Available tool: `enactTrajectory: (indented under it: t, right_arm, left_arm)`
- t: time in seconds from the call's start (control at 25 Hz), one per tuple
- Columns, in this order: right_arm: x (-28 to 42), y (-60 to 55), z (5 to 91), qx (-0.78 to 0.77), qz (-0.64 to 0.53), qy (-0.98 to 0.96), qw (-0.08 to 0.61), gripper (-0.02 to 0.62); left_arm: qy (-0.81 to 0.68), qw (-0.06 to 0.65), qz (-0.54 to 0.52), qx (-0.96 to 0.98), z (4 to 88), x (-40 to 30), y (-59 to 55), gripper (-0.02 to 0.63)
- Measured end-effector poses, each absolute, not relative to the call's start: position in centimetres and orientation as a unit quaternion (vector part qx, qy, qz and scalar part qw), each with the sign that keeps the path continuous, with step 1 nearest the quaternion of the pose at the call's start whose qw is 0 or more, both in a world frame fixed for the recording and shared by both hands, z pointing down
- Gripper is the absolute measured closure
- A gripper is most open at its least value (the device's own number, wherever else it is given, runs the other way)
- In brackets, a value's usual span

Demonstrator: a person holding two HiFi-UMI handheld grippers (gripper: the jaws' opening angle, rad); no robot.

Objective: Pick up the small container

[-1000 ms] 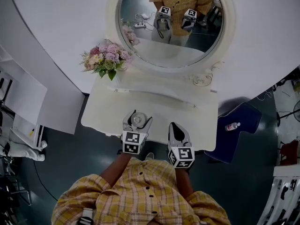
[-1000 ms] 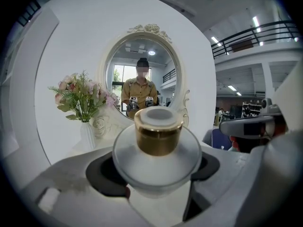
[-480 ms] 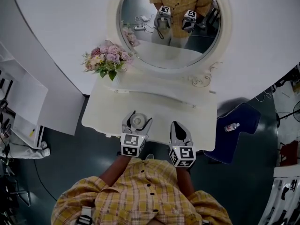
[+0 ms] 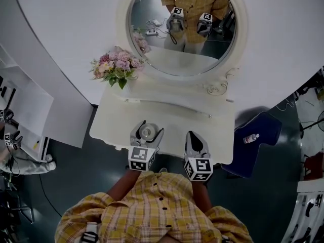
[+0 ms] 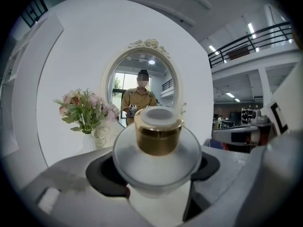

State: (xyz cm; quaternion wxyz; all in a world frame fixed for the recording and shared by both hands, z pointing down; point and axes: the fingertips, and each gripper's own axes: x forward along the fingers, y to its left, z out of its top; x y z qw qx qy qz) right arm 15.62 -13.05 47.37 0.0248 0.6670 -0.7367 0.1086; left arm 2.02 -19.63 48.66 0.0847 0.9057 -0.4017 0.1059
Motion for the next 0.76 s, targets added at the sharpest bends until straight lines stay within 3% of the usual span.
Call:
enactTrajectory:
  t: [0.76]
  right_arm:
    - [15.8,-13.1,46.5,0.67,0.103,-0.734,0.023,0.595]
  left_arm:
    - [-0.401,0.082,0.102,0.907,47.8,1.6,-19.4,0.262]
